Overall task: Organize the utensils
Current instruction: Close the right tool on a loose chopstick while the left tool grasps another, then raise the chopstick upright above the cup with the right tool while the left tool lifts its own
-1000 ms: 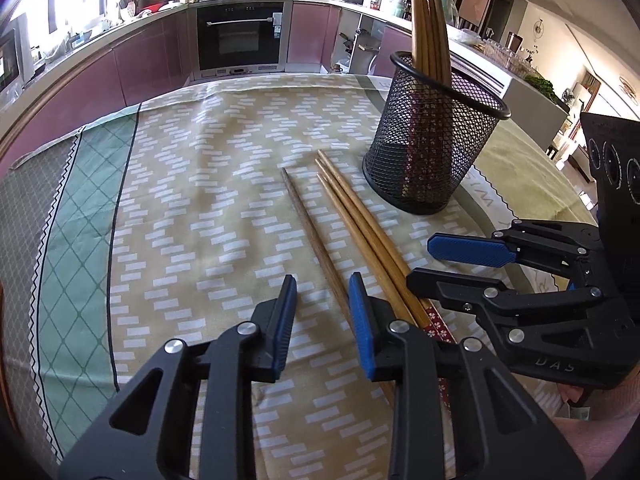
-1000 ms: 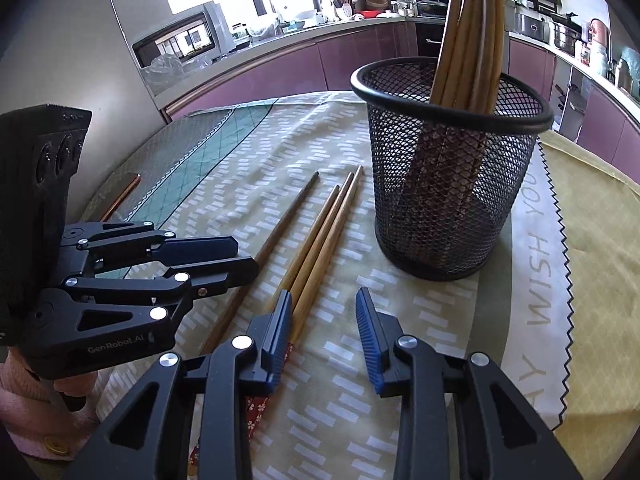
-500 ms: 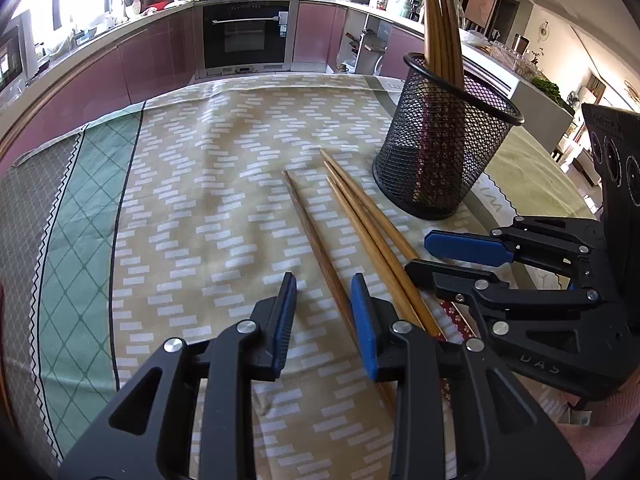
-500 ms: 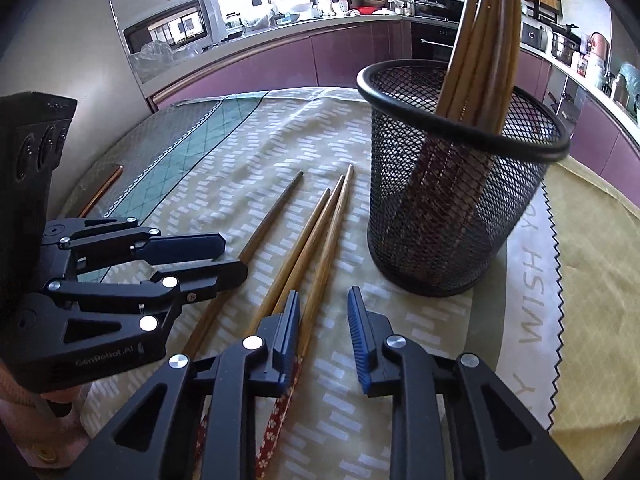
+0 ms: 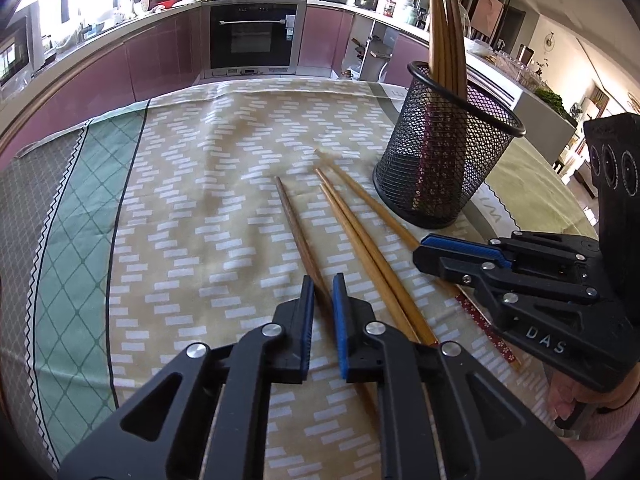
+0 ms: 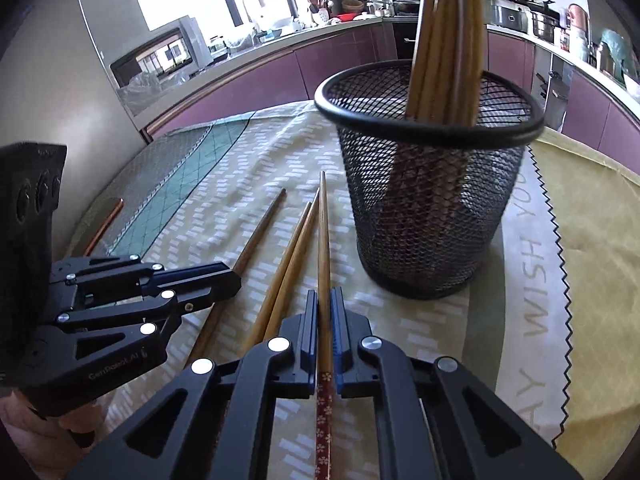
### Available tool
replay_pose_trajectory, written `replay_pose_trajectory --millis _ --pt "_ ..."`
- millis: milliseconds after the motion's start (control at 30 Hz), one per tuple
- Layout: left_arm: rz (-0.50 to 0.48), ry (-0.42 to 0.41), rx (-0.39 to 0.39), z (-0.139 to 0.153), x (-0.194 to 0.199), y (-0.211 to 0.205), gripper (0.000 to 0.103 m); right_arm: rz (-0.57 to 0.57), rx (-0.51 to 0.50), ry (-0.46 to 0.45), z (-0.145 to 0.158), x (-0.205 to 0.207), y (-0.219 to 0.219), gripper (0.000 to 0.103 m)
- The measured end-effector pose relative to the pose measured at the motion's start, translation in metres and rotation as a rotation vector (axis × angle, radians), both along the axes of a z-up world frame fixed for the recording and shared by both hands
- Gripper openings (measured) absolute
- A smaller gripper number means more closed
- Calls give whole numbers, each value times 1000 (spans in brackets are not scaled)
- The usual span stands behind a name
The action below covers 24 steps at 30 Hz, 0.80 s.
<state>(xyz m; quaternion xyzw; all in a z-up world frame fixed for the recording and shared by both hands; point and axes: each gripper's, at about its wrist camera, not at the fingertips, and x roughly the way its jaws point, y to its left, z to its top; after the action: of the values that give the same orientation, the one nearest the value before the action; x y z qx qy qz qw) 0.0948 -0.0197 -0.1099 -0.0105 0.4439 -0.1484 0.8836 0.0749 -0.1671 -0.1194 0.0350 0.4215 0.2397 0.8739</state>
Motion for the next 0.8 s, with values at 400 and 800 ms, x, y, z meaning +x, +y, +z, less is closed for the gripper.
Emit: replay_pose_trajectory --millis 400,800 --pt "-48 -22 -11 5 -12 -1 1 90 11 -11 6 -17 1 6" --pt "-30 -8 55 -5 -1 -5 13 110 -27 10 -3 -13 12 6"
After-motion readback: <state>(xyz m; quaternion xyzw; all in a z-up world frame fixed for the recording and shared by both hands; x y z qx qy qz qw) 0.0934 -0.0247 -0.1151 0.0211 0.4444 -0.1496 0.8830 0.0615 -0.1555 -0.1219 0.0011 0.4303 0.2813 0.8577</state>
